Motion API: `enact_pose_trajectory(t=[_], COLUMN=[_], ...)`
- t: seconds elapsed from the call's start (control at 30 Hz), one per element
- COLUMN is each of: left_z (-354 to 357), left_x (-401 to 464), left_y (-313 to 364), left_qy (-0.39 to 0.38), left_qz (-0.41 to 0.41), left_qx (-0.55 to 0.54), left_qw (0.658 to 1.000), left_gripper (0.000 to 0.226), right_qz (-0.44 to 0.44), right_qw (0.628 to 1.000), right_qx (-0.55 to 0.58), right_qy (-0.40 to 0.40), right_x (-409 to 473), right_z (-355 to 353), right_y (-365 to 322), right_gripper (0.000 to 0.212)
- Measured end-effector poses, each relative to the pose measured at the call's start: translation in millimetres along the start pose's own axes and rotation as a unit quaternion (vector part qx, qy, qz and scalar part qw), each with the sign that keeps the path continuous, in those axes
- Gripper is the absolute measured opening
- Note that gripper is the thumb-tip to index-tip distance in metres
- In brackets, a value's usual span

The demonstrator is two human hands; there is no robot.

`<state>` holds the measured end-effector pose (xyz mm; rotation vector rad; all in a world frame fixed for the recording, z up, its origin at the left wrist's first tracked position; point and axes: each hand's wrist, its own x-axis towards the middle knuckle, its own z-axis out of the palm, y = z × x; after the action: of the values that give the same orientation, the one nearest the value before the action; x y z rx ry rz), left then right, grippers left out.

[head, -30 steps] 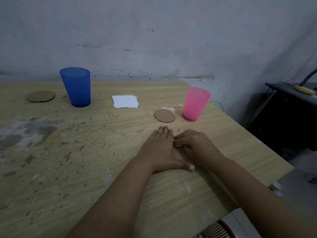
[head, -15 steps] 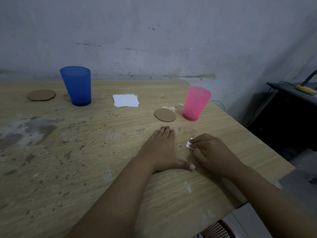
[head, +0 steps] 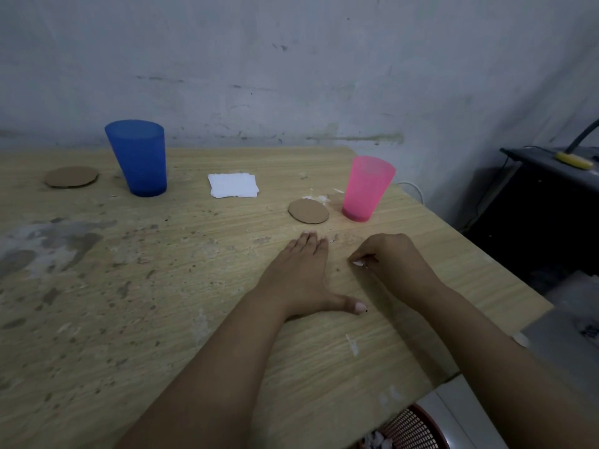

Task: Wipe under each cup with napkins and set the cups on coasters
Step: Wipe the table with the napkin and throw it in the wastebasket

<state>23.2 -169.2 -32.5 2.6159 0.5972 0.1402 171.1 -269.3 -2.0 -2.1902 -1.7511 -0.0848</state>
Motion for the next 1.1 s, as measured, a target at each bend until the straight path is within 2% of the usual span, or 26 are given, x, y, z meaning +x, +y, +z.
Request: enact_pose_trajectory(t=[0.1, 0.2, 0.3, 0.37, 0.47, 0.6, 0.67, 0.8, 0.97, 1.1], left_z=[0.1, 1.0, 1.5, 1.4, 1.3, 2.4, 2.1, 1.0, 0.8, 1.0], left_x=[0.5, 1.1, 1.2, 1.2, 1.4, 2.5, 2.3, 1.7, 2.5, 2.4], left_y=[-0.1, -0.1, -1.1, -1.5, -1.3, -2.1, -2.2, -0.8, -1.0, -0.8], left_qy=[-0.001, -0.001, -0.001, -0.004, -0.001, 0.001, 0.003, 0.001, 0.001, -0.003], left_qz=[0.001, 0.000, 0.001, 0.001, 0.003, 0.006, 0.007, 0.006, 0.007, 0.005], left_qx=[0.004, 0.011, 0.013, 0.012, 0.010, 0.008, 0.008, 0.009, 0.012, 0.010], left_qw=[1.000, 1.000, 1.000, 1.000, 1.000, 1.000, 1.000, 1.000, 1.000, 1.000], left_gripper=[0.129, 0.128, 0.128, 0.127, 0.127, 0.125, 0.124, 0.123, 0.123, 0.124], right_qz=[0.058, 0.080, 0.132, 0.195, 0.223, 0.240, 0.235, 0.234, 0.221, 0.210], right_qw=[0.998, 0.995, 0.985, 0.960, 0.886, 0.825, 0.812, 0.834, 0.911, 0.949], right_qx=[0.011, 0.030, 0.055, 0.158, 0.384, 0.498, 0.523, 0.485, 0.336, 0.228], right_qy=[0.019, 0.042, 0.093, 0.127, 0.131, 0.120, 0.113, 0.120, 0.094, 0.059], right_x=[3.5, 6.1, 10.5, 13.4, 14.6, 13.3, 11.8, 8.0, 2.2, -4.5], right_z=[4.8, 13.1, 14.7, 9.1, -1.1, -5.3, -5.3, -3.4, -5.4, -13.8], right_y=[1.2, 3.1, 8.1, 14.6, 22.5, 26.3, 26.7, 27.0, 28.0, 26.1], right_gripper=[0.017, 0.016, 0.022, 0.026, 0.022, 0.012, 0.012, 0.022, 0.025, 0.018])
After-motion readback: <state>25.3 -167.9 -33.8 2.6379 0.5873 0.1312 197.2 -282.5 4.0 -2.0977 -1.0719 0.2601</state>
